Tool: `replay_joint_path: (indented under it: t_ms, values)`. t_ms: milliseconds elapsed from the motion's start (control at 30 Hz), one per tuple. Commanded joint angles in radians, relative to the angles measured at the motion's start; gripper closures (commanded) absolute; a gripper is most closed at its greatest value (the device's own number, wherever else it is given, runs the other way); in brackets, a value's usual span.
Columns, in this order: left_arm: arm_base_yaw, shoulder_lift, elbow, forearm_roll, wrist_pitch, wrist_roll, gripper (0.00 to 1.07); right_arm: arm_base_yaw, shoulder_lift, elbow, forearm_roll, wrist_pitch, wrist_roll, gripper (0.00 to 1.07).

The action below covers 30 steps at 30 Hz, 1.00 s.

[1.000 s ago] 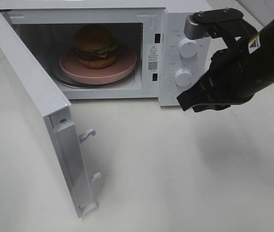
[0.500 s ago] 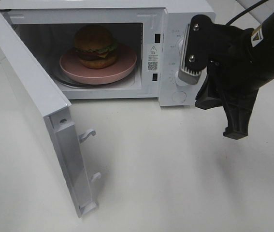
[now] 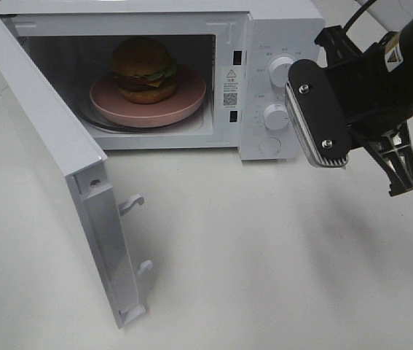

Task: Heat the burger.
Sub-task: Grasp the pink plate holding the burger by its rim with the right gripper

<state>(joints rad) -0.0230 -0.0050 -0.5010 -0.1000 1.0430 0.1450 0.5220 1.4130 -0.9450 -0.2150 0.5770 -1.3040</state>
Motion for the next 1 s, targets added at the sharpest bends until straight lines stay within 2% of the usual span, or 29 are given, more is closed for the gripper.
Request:
replay_joint_path:
  t_ms: [33,67,100,133,167,200,233,267,300,333,367,400,533,767,1000]
  values:
    - [0.002,-0.018,0.003,-0.005,-0.003,0.001,0.17,-0.005,-0.013,-0.009,-0.027,0.007,0.010,0.79]
    - [0.002,-0.018,0.003,-0.005,-0.003,0.001,0.17,-0.005,-0.013,-0.009,-0.028,0.007,0.024,0.70]
    - [0.002,-0.018,0.003,-0.005,-0.003,0.001,0.17,-0.005,-0.013,-0.009,-0.028,0.007,0.024,0.70]
    - [0.002,-0.018,0.003,-0.005,-0.003,0.001,0.17,-0.005,-0.013,-0.009,-0.028,0.007,0.035,0.64]
    - [0.002,-0.018,0.003,-0.005,-0.003,0.001,0.17,0.003,-0.013,-0.009,-0.032,0.003,0.063,0.52]
    - [0.002,-0.018,0.003,-0.005,-0.003,0.001,0.17,0.003,-0.013,-0.009,-0.032,0.003,0.063,0.52]
    - [0.002,-0.018,0.003,-0.005,-0.003,0.001,0.17,0.015,-0.013,-0.009,-0.050,-0.003,0.109,0.41]
    - [0.002,-0.018,0.003,-0.005,-0.003,0.001,0.17,0.023,-0.013,-0.009,-0.062,-0.010,0.134,0.35]
    - [0.002,-0.018,0.003,-0.005,-0.003,0.001,0.17,0.023,-0.013,-0.009,-0.062,-0.010,0.134,0.35]
    - [0.002,-0.018,0.003,-0.005,-0.003,0.001,0.17,0.036,-0.013,-0.009,-0.087,-0.039,0.200,0.23]
    - [0.002,-0.018,0.003,-0.005,-0.003,0.001,0.17,0.036,-0.013,-0.009,-0.087,-0.039,0.200,0.23]
    - [0.002,-0.018,0.003,-0.005,-0.003,0.001,0.17,0.049,-0.013,-0.009,-0.124,-0.059,0.257,0.14]
    - [0.002,-0.018,0.003,-0.005,-0.003,0.001,0.17,0.065,0.008,-0.020,-0.182,-0.067,0.306,0.12]
    - [0.002,-0.018,0.003,-0.005,-0.003,0.001,0.17,0.069,0.064,-0.070,-0.179,-0.072,0.315,0.14]
    - [0.002,-0.018,0.003,-0.005,-0.003,0.001,0.17,0.127,0.135,-0.137,-0.181,-0.077,0.315,0.15]
